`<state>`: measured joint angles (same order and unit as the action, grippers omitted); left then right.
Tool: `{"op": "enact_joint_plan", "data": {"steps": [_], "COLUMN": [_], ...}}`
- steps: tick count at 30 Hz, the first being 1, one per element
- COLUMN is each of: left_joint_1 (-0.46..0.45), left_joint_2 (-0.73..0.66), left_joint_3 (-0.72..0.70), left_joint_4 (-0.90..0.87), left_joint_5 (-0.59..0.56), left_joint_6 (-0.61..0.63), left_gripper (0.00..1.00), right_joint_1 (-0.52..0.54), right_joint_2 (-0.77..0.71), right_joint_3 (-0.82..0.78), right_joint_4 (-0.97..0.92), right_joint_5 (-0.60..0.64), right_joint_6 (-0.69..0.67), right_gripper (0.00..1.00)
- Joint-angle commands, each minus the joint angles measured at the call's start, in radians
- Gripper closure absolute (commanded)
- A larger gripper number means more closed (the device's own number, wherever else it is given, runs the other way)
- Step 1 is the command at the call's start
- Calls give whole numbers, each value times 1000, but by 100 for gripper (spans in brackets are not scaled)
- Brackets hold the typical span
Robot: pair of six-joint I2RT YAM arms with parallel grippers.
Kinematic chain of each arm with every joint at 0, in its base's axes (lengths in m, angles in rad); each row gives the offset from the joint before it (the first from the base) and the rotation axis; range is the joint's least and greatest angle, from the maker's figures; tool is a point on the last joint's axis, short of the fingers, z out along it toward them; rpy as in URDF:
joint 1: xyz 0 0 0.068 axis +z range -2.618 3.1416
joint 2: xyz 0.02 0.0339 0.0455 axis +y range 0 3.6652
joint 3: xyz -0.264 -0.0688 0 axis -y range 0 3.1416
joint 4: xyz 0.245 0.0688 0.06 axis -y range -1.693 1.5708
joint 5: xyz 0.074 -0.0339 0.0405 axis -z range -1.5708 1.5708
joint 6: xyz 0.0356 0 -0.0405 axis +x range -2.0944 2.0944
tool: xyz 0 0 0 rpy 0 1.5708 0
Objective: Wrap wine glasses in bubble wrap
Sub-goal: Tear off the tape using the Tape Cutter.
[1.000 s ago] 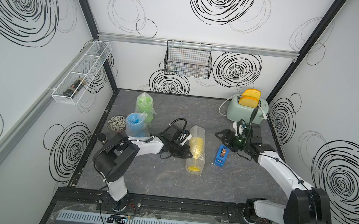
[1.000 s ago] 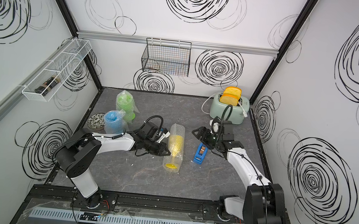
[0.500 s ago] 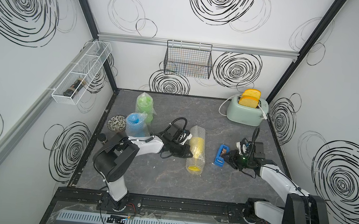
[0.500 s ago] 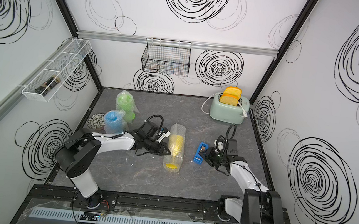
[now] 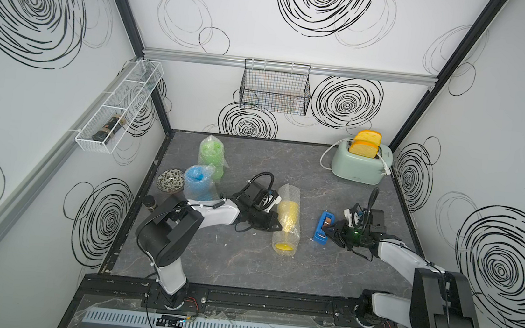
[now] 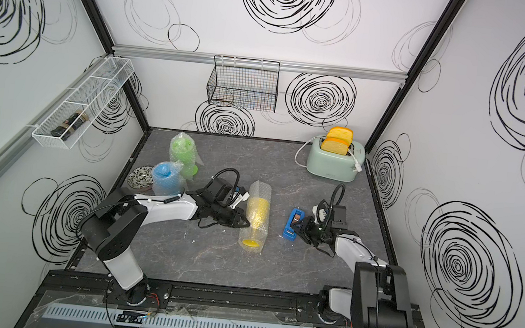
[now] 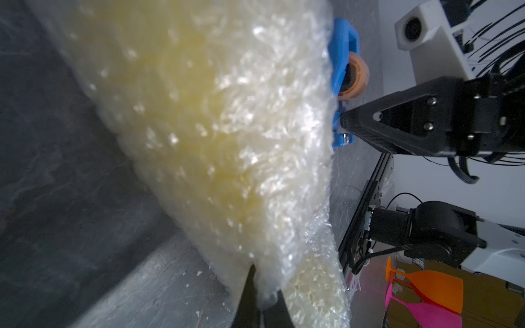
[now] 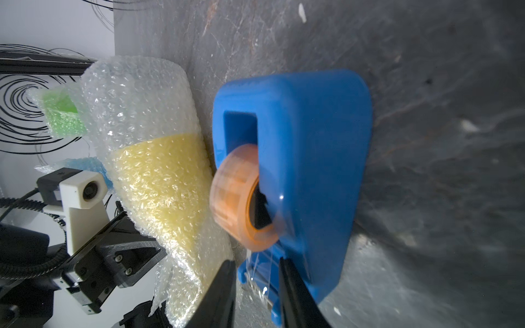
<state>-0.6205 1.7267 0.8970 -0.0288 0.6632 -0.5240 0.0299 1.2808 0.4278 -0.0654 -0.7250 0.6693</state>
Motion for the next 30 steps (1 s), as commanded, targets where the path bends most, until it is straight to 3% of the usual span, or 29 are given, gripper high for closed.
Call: {"op": "enact_joint_plan", "data": {"steps": [1, 9, 13, 30], "left_joint_1": [-8, -10, -17, -16], "left_joint_2": [-29, -42, -33, -28], "left_joint_3": [18, 14, 5, 15], "left_joint_4": [1, 2, 17, -2], "left_joint_5": [-12, -18, -18, -39], "left_joint_6": [20, 25, 21, 39], "left_gripper": [100, 100, 100, 100], "right_joint_1": [-8, -29, -44, -137], "right_joint_2": [33, 66, 60, 152], "right_joint_3": [-24, -39, -47, 45], "right_joint_4": [51, 114, 158, 301], "right_joint_5": [-3, -53, -89, -238], "right_joint_6": [18, 41, 69, 275], "right_gripper": [70, 83, 100, 100]}}
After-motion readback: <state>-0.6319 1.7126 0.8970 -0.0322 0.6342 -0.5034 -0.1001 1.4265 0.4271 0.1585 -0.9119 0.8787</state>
